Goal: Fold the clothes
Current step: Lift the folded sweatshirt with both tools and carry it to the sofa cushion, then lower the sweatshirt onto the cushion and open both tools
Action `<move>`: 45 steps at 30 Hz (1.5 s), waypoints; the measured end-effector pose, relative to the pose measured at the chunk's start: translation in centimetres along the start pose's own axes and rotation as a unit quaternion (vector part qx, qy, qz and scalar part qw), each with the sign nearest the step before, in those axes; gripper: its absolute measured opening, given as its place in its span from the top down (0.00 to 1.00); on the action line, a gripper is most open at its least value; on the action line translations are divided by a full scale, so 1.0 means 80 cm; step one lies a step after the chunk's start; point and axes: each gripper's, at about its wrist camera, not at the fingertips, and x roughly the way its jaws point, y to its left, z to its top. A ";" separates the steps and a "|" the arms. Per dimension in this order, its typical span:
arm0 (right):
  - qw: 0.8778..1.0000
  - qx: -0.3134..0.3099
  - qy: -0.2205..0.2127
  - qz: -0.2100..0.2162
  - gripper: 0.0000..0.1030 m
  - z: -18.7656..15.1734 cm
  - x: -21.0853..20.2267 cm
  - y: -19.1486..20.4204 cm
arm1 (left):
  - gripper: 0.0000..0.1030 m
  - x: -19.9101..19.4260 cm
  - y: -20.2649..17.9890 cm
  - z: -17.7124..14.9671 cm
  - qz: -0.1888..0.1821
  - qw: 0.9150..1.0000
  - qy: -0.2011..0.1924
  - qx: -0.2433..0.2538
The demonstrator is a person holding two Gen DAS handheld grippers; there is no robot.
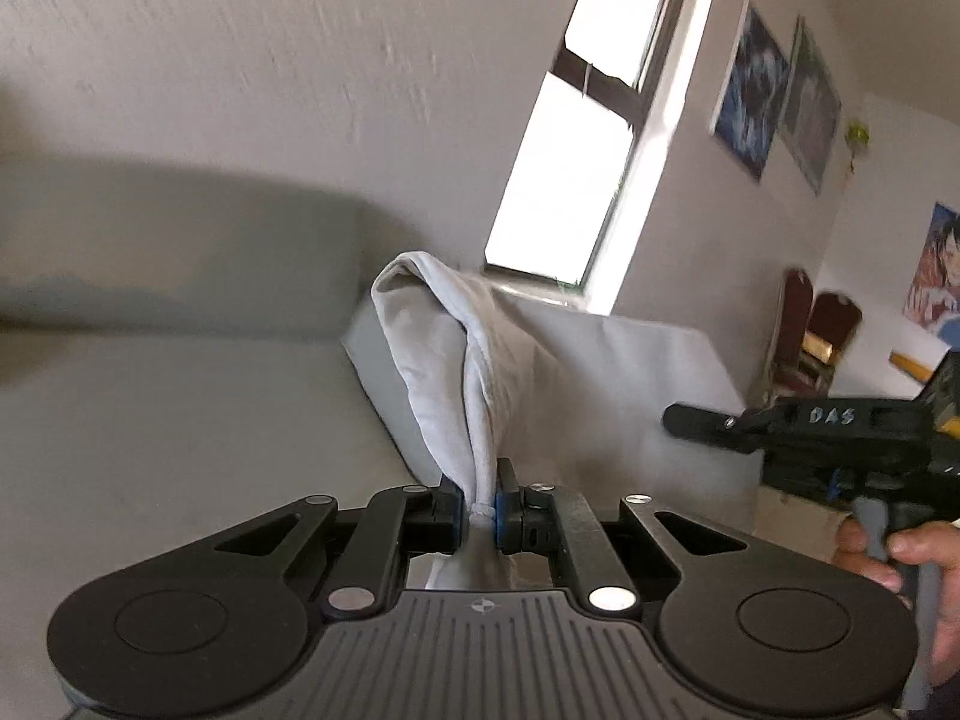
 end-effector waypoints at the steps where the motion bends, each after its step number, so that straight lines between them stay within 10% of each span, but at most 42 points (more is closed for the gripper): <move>1: 1.000 0.000 -0.003 -0.018 0.95 0.000 0.000 -0.014 | 0.93 0.021 -0.005 -0.006 0.003 1.000 0.011 0.001; 12: 0.993 -0.017 -0.007 -0.115 0.95 0.053 0.085 -0.109 | 0.93 0.190 -0.016 0.029 0.021 0.999 0.038 -0.017; 17: 0.986 -0.028 -0.002 -0.162 0.83 0.104 0.141 -0.129 | 0.67 0.256 -0.004 0.039 0.086 0.990 0.096 -0.050; 20: 0.974 0.003 0.031 -0.226 0.43 0.121 0.157 -0.154 | 0.60 0.236 0.008 0.033 0.102 0.987 0.095 -0.075; 23: 0.971 0.024 0.001 -0.238 0.43 0.123 0.116 -0.164 | 0.60 0.202 0.006 0.022 0.105 0.989 0.087 -0.065; 25: 0.972 -0.011 -0.001 -0.233 0.48 0.115 0.095 -0.157 | 0.67 0.197 -0.008 0.018 0.089 0.991 0.091 -0.048; 28: 0.971 -0.100 0.044 -0.213 0.86 0.089 0.095 -0.134 | 0.85 0.215 -0.020 0.004 0.101 0.986 0.133 -0.022; 37: 0.933 -0.181 0.175 -0.258 0.92 0.026 0.116 -0.130 | 0.93 0.214 -0.033 -0.030 0.136 0.962 0.235 0.025; 40: 0.920 -0.135 0.237 -0.280 0.79 0.022 0.101 -0.133 | 0.93 0.185 -0.044 -0.027 0.132 0.953 0.274 0.010; 45: 0.929 -0.087 0.251 -0.256 0.44 0.036 0.064 -0.103 | 0.55 0.130 -0.088 0.001 0.115 0.961 0.250 0.019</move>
